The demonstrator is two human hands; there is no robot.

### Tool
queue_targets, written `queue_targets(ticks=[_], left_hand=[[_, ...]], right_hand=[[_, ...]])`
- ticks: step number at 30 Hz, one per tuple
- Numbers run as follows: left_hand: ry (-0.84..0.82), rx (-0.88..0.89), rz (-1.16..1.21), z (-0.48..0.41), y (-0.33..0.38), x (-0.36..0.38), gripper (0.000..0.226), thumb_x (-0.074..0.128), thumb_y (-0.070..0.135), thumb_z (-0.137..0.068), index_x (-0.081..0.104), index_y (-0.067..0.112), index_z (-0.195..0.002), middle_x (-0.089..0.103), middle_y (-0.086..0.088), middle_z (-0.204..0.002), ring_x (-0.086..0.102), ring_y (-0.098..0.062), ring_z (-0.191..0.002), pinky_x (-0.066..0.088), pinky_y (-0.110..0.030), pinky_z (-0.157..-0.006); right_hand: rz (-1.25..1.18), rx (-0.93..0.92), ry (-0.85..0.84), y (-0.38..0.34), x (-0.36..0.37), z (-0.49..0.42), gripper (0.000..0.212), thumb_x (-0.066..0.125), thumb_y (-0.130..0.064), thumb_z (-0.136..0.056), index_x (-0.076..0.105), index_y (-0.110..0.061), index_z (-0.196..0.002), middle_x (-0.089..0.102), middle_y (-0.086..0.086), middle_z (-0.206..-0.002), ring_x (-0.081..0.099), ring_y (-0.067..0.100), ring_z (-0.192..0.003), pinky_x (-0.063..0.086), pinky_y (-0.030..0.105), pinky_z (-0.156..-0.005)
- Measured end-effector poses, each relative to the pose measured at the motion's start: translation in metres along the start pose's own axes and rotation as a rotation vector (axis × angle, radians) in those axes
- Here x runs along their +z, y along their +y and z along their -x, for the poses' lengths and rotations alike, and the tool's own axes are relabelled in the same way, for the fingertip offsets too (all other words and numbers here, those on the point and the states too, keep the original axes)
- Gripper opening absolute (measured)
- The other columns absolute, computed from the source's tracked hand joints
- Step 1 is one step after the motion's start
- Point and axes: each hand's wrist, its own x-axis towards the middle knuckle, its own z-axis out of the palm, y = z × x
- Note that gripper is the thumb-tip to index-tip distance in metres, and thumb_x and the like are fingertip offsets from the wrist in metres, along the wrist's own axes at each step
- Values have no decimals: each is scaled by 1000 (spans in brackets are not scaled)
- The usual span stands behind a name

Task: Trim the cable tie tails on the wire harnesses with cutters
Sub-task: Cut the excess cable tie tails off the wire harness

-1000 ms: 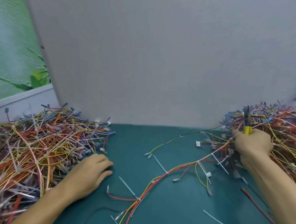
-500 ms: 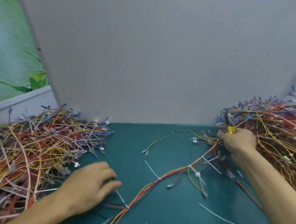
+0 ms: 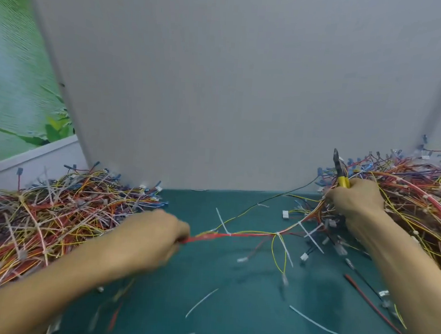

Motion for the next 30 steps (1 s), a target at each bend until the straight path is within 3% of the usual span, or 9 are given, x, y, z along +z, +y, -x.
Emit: queue_targets(ticks=[4,8,10,14,16,18,22,26,30], left_hand=[[207,-16,-131,-26,-18,-46,29,53,12,-88,60,32,-109,66,8,-95,59,-17,-86,39,-27,-64],[444,36,-202,-45,-38,-70,47,48,-9,-81,62,27,-108,68,7,-98,61,-20,-90,32,-35,-102],[525,45,-121,-54,-48,-61,45,50,-14,-76,64,23,-98,63,7,-83,57,-23,-80,32,-41,-107],[301,56,113,-59,-51,9,39,52,-10,-77,66,22,-95,61,8,-87,55,-26,-97,41,-35,-88],[95,104,158,-59,-43,54,39,51,-10,-75,68,18,-97,63,5,-123,45,-20,-130,29,-35,-108],[41,138,151,-57,-35,91,37,51,-5,-79,69,22,-94,47,8,-144,27,-16,-143,15,-36,-116],[220,8,235,-54,-17,118,59,49,-10,-76,62,28,-119,34,4,-153,22,-20,-145,15,-36,-117],[137,-216,225,-51,-9,105,92,48,-8,-71,20,28,-150,7,0,-160,3,-22,-147,9,-39,-118],[151,-533,172,-39,-7,90,58,52,8,-82,37,13,-138,41,-14,-134,41,-33,-124,39,-41,-97]], right_hand=[[-183,-8,-63,-16,-9,3,7,72,-4,-78,68,0,-81,59,14,-76,48,23,-68,40,32,-60],[-367,79,-186,-42,-20,8,4,66,3,-81,66,0,-81,55,8,-65,42,15,-54,30,25,-50],[-405,156,-320,-49,-25,10,9,61,5,-83,65,-3,-79,54,7,-60,40,14,-51,28,24,-52],[-34,134,-510,-26,-17,19,7,61,6,-80,62,3,-74,51,13,-57,44,20,-50,36,27,-52],[305,11,-502,-4,-6,26,4,65,3,-76,65,6,-78,52,13,-56,44,19,-46,35,22,-47],[522,-83,-518,15,7,34,7,67,-5,-76,65,1,-77,52,7,-53,45,18,-43,32,16,-40],[622,-82,-516,39,29,42,23,69,-27,-79,60,-9,-90,63,12,-90,61,27,-82,49,27,-68],[569,-109,-394,42,25,41,25,64,-37,-84,56,-14,-86,62,14,-99,59,33,-91,51,38,-82],[578,-175,-243,36,4,42,21,55,-32,-91,49,-15,-82,56,11,-92,54,34,-88,44,40,-77]])
